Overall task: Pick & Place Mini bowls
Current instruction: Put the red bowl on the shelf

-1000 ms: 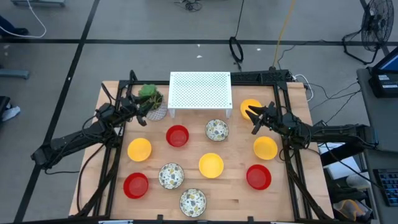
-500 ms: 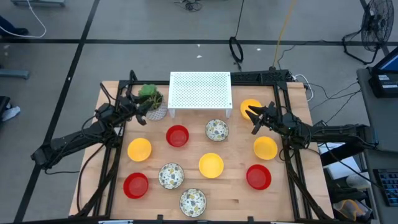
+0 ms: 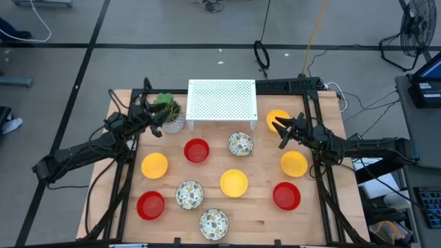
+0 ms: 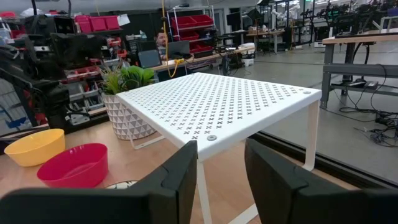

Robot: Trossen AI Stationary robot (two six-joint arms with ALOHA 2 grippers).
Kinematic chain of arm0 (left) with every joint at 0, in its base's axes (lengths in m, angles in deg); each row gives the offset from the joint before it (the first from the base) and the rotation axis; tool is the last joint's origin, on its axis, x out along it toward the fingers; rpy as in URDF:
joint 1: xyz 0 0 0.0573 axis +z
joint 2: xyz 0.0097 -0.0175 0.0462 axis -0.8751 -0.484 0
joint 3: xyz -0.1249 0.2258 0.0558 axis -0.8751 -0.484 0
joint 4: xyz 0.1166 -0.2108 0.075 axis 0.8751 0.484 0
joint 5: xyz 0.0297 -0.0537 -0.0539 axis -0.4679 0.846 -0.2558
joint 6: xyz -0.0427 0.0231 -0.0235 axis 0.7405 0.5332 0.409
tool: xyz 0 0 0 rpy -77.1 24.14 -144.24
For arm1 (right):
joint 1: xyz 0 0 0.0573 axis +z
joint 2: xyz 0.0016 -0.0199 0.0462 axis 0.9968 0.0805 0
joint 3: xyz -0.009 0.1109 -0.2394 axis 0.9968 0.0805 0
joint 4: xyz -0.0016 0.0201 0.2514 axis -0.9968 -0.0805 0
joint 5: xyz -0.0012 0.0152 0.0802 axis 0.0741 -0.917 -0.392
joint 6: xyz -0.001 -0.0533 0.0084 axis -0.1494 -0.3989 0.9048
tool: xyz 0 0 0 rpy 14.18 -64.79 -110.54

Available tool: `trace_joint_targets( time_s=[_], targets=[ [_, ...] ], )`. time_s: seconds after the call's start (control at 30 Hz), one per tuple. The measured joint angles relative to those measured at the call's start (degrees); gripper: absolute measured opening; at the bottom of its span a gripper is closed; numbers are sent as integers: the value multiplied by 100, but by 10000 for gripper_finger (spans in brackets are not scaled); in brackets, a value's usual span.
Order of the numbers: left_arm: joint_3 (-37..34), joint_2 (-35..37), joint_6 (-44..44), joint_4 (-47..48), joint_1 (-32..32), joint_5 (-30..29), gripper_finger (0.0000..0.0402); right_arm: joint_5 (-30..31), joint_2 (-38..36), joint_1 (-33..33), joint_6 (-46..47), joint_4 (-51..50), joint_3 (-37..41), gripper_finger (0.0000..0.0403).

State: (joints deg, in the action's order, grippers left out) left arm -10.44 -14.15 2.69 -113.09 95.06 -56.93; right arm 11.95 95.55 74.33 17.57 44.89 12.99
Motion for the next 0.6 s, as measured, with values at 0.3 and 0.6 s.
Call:
trace_joint_targets(
  time_s=[0.3, 0.6],
  targets=[
    [1110, -994, -325, 1650, -782, 427, 184, 1, 2, 1, 0, 2, 0, 123],
    [1601, -1931, -337, 2279, -1984, 590, 184, 1, 0, 0, 0, 1, 1, 123]
  ],
)
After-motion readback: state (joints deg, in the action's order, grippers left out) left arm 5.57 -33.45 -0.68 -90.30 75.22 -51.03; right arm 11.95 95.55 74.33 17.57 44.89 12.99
